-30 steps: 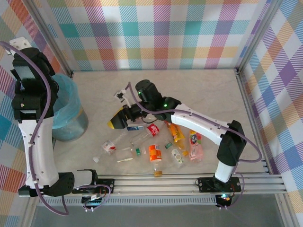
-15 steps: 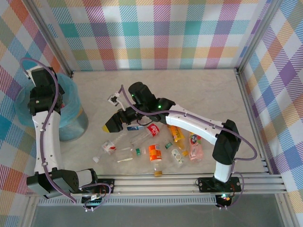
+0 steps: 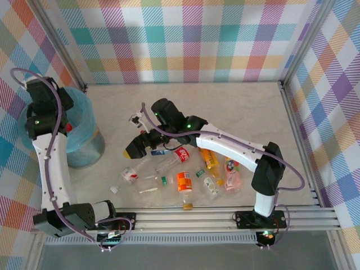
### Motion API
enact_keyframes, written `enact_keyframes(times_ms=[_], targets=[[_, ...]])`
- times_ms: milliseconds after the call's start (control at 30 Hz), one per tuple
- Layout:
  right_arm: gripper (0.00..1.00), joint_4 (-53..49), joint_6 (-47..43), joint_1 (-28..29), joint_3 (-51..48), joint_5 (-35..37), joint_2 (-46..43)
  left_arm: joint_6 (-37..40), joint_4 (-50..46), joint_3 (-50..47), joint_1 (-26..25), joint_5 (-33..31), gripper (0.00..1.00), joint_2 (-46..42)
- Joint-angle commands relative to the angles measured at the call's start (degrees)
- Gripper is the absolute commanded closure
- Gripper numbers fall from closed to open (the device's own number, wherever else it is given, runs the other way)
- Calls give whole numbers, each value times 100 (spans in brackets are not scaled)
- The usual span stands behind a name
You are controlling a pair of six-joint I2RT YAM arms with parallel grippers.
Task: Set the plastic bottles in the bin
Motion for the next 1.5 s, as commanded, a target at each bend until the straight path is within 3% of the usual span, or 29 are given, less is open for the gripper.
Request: enact_keyframes(times_ms=[0,100,267,467,533,667,800,967,1200,1467], targets=[[5,-452,-369,-120,121,415,-533,-122,-381,746,31,495,29,-393],[6,-672,-336,-419,-163,652,-905,-173,-604,1138,-139,812,31,-520],[8,-1210,-361,-1153,-942,1284,-1747,-346,-806,1443,-1011,1286,35,-617],[5,-2218,-428,-2088,-1915,2460,-3035,-289,-738,1260,-2701,928,36,-525],[0,-2598,-457,-2241,-2165,3056,-3429,-259,-646,1184,-3296,773,36,-393],[0,-3244,-271,-2416,-2648,4041,-4147,-219,-506,1123,-4406,530,35,63],[0,-3818,208,-2478,-3048,4549,-4493,-247,-204,1004,-5267,631,33,517],[0,-4078,781,-2618,-3796,4553,-4570,-570,267,425,-6030,1188,31,878],[0,-3321,1343,-2752,-5113,4166,-4747,-1041,1127,-525,-6721,2017,29,1331],[6,-2520,1742,-2820,-6019,4059,-4666,-1420,1685,-1073,-7103,2463,29,1753]])
